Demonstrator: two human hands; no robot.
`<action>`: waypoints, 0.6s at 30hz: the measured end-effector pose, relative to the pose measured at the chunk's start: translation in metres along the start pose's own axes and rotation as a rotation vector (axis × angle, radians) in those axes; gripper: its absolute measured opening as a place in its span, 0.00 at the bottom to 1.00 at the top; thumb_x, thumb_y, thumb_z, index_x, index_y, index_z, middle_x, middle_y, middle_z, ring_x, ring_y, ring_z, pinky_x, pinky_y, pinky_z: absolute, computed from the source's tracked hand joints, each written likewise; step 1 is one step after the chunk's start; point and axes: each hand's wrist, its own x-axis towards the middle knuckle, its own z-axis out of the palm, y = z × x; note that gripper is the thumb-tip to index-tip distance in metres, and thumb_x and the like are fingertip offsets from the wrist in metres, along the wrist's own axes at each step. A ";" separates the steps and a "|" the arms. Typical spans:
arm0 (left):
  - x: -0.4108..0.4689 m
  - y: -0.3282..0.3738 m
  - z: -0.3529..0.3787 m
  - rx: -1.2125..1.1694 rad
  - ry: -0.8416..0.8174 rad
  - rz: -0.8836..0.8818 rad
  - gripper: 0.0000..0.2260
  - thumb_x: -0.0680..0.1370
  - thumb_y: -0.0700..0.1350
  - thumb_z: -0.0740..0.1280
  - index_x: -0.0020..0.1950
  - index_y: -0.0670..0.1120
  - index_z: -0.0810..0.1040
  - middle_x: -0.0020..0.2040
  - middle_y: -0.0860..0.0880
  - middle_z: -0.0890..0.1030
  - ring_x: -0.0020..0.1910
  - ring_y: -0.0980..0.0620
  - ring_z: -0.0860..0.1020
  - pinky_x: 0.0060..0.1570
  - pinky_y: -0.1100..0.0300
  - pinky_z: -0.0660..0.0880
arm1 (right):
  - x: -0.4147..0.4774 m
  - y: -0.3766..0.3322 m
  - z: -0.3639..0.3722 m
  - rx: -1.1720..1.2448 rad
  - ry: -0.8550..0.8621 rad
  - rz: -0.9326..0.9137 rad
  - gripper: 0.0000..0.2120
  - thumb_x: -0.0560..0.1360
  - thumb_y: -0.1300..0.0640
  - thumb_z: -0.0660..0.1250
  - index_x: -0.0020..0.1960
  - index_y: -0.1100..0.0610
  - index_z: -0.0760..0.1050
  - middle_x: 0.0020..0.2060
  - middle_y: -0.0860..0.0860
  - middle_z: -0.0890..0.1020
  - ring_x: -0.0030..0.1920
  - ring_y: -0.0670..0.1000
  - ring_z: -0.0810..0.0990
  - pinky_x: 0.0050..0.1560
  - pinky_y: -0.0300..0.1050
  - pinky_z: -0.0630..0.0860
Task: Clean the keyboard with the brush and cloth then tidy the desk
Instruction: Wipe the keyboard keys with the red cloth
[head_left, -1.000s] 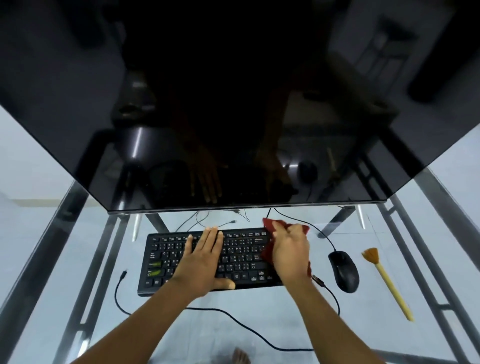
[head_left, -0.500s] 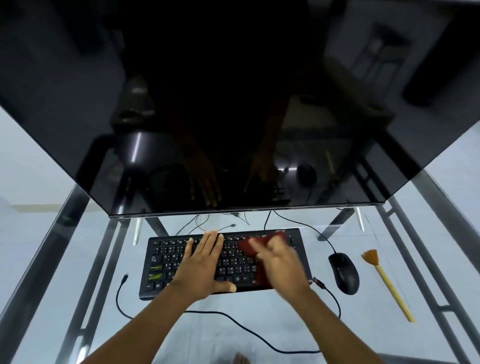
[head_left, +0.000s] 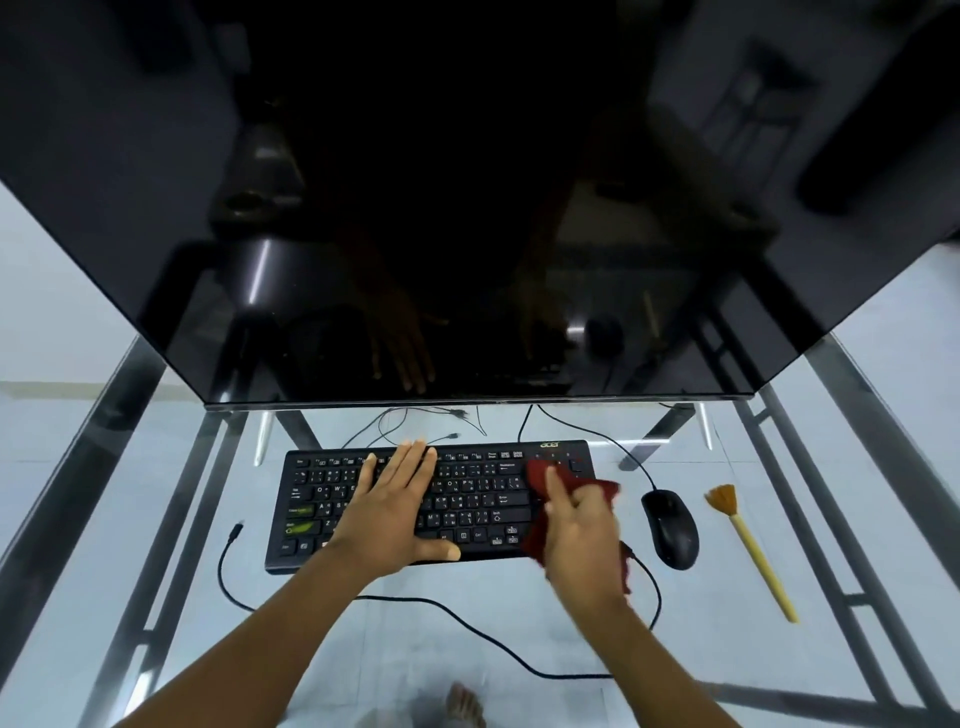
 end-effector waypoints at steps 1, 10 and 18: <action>0.000 0.000 0.000 -0.004 0.005 0.001 0.59 0.57 0.81 0.47 0.79 0.48 0.38 0.79 0.51 0.37 0.76 0.54 0.33 0.74 0.46 0.35 | -0.009 -0.007 0.008 0.046 -0.054 -0.080 0.18 0.77 0.36 0.61 0.44 0.50 0.73 0.41 0.53 0.80 0.39 0.55 0.82 0.38 0.56 0.81; -0.001 0.002 -0.003 0.004 -0.016 -0.005 0.58 0.58 0.80 0.48 0.79 0.48 0.38 0.79 0.50 0.37 0.76 0.53 0.34 0.75 0.44 0.36 | -0.023 -0.012 -0.012 0.156 -0.210 -0.123 0.14 0.75 0.43 0.70 0.52 0.52 0.77 0.41 0.56 0.79 0.35 0.55 0.83 0.32 0.43 0.77; 0.000 0.003 -0.003 0.021 -0.019 -0.007 0.59 0.56 0.79 0.46 0.79 0.47 0.37 0.79 0.50 0.36 0.76 0.52 0.34 0.74 0.44 0.36 | -0.008 0.000 -0.001 0.030 -0.125 -0.115 0.09 0.74 0.34 0.64 0.43 0.38 0.75 0.43 0.54 0.81 0.38 0.56 0.83 0.33 0.50 0.82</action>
